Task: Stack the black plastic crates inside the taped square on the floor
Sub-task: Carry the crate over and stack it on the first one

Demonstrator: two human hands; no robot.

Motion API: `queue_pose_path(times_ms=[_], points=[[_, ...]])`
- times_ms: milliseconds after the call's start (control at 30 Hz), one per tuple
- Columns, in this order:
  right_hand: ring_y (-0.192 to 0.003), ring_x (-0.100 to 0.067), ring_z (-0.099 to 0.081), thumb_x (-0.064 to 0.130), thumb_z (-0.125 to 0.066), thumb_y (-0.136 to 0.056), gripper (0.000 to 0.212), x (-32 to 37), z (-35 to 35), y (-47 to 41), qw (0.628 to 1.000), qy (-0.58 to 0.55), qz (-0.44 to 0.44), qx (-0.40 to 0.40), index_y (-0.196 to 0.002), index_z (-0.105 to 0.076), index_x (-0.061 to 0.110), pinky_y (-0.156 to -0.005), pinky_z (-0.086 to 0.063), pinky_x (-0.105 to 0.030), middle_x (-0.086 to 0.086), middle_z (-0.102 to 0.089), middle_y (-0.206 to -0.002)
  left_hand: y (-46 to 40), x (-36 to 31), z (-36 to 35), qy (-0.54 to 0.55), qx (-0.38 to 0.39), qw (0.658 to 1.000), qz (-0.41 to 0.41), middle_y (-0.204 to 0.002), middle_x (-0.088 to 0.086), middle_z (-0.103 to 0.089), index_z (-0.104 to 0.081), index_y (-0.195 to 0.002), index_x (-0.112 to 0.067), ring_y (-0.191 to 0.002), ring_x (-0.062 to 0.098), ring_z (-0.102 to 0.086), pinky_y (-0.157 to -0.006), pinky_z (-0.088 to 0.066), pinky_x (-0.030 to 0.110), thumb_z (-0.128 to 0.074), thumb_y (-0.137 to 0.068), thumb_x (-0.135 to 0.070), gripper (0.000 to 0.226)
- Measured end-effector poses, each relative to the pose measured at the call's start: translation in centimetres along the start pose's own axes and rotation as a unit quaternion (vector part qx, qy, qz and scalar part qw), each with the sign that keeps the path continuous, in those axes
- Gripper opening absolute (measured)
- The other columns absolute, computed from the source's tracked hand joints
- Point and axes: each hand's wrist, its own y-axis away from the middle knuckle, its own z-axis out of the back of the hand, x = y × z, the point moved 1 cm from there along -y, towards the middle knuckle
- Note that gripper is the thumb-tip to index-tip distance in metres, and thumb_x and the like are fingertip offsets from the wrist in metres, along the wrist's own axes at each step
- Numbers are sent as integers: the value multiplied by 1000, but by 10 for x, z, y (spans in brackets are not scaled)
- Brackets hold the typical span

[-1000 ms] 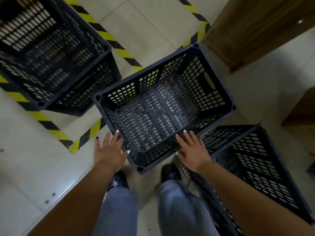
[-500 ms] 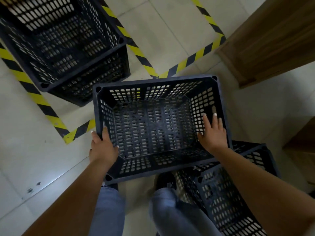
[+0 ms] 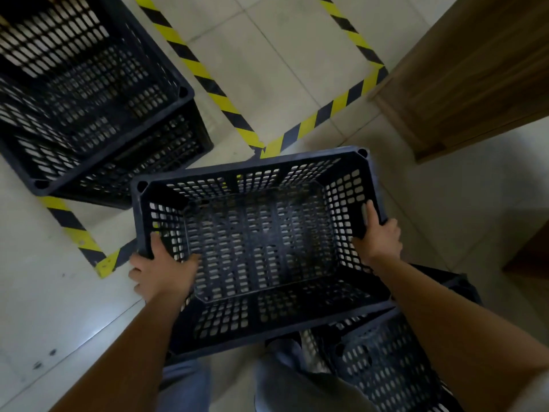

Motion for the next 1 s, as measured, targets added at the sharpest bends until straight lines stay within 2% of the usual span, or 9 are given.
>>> queue_pose_path(times_ms=[33,133,200,267,367,467,600,767,1000], points=[[-123,-43,-34,28,-60,-91,81,-1,4,-2,1000,-22,-4,4,-151,-7,38,-102,-38,-53,-21,-24,-142,-2,2,5,10,13,1000,-1,-149,25,-17,-14,-153,-27,-129,46,-28,-103,-32,56,-66,-83,-45,89],[-105,-40,-43,23,-57,-93,73,-9,19,4,997,-76,17,12,-150,-15,39,-96,-44,-49,-18,-31,-132,-5,12,29,25,43,999,-22,-148,25,-23,-15,-153,-31,-129,49,-34,-105,-37,54,-66,-83,-46,88],[-90,-36,-42,23,-56,-93,75,-13,34,14,996,-80,37,3,-150,-11,41,-87,-44,-43,-20,-34,-127,-2,13,47,25,53,998,-39,-144,25,-29,-12,-153,-36,-123,49,-40,-102,-41,53,-66,-83,-47,90],[-85,-34,-42,22,-58,-93,82,-14,50,28,995,-87,51,0,-151,-3,42,-82,-44,-41,-24,-39,-123,9,10,66,26,62,997,-44,-142,27,-31,-6,-153,-40,-120,49,-43,-100,-43,52,-66,-83,-48,92],[-104,-43,-48,22,-60,-91,91,-14,76,52,995,-90,42,3,-152,6,34,-85,-43,-43,-27,-42,-128,34,8,94,30,69,996,-37,-143,28,-30,0,-152,-42,-121,49,-43,-101,-43,52,-66,-82,-48,97],[-118,-45,-43,22,-59,-92,88,-9,106,76,996,-90,22,-15,-154,4,21,-95,-41,-45,-28,-36,-136,56,11,126,35,53,997,-40,-140,27,-32,3,-151,-44,-117,49,-46,-100,-43,53,-65,-82,-48,97],[-117,-42,-45,20,-59,-92,84,6,149,103,995,-88,46,-22,-154,-3,15,-95,-42,-43,-25,-37,-138,76,9,167,68,27,997,-21,-140,28,-33,8,-151,-44,-116,50,-45,-99,-42,52,-64,-83,-48,98],[-118,-41,-44,22,-61,-91,83,24,199,149,990,-83,99,-60,-154,-8,14,-98,-41,-45,-24,-41,-132,105,11,223,80,1,997,-5,-139,28,-35,0,-154,-32,-120,49,-43,-102,-39,52,-61,-85,-48,94],[-117,-35,-45,25,-63,-90,84,46,245,228,978,-75,156,-119,-154,-10,17,-98,-43,-43,-20,-42,-130,141,36,301,77,-32,996,-29,-142,27,-31,-3,-155,-24,-124,49,-39,-102,-38,51,-59,-88,-47,91]])
